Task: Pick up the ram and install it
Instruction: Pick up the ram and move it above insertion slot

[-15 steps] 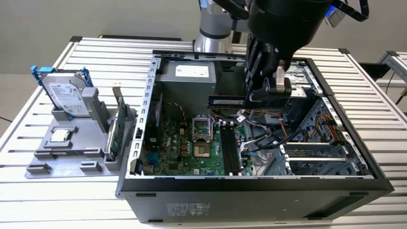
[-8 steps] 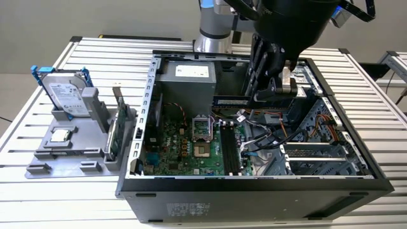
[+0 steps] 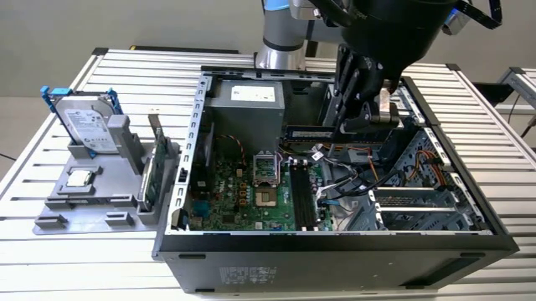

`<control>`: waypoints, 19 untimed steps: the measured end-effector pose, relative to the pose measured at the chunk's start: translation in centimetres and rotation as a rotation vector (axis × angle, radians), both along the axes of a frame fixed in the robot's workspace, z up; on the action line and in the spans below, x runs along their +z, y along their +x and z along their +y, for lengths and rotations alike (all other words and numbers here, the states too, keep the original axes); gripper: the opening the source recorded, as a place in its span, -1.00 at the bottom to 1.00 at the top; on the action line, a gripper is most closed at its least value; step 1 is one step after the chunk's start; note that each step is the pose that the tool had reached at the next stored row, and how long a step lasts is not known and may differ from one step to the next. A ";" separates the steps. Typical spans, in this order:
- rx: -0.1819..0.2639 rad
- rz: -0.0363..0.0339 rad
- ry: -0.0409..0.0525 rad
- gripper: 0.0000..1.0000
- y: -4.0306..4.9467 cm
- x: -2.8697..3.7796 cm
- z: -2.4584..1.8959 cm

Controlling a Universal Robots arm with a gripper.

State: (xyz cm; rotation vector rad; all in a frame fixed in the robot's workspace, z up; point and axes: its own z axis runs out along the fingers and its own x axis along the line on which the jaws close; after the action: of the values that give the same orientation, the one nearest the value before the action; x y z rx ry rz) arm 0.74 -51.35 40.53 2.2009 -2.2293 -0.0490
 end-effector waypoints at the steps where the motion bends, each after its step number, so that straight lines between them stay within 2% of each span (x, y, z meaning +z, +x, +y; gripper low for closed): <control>1: 0.000 0.0000 0.0000 -1.00 0.07 0.00 0.00; 7: 0.000 0.0000 0.0001 -1.00 0.30 0.00 0.00; 9: 0.000 0.0000 0.0000 -1.00 0.74 0.00 0.00; 19: 0.000 0.0000 0.0001 -1.00 0.82 0.00 0.00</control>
State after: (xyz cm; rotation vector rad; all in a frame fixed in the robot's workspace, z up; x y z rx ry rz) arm 1.55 -51.35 40.53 2.2006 -2.2297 -0.0491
